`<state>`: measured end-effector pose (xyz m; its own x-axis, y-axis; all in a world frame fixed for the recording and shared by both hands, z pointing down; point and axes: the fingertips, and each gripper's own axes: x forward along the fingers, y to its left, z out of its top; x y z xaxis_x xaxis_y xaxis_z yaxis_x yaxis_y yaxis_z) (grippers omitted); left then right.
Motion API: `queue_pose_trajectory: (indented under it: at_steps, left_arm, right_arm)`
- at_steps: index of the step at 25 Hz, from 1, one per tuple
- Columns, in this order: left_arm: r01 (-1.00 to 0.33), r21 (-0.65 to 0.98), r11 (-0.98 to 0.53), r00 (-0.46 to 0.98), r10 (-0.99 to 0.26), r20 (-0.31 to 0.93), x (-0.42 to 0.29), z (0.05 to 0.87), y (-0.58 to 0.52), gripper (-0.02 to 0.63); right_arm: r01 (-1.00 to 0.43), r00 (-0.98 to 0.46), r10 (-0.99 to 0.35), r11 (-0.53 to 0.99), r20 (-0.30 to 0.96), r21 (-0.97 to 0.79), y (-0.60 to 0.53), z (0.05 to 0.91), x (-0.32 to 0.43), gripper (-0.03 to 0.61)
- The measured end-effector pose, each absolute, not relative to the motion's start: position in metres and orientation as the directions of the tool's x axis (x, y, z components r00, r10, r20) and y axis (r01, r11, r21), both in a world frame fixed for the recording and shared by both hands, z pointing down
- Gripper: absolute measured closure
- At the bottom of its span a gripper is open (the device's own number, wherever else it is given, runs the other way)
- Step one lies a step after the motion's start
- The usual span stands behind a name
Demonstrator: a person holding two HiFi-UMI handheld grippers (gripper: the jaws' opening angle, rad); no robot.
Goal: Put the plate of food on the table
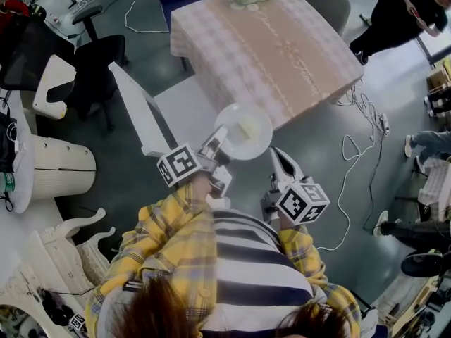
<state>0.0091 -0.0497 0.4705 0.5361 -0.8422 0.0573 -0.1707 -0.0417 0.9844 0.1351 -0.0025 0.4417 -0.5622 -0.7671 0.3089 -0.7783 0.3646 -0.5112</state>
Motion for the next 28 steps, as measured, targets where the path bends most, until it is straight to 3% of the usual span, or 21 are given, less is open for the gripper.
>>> queue_pose_trajectory:
  at_steps: [28]
  left_arm:
    - [-0.192, 0.981, -0.008, 0.54, -0.836, 0.098, -0.019, 0.489, -0.208, 0.607]
  right_arm:
    - [-0.79, -0.546, -0.77, 0.342, 0.331, -0.509, -0.167, 0.441, 0.107, 0.58]
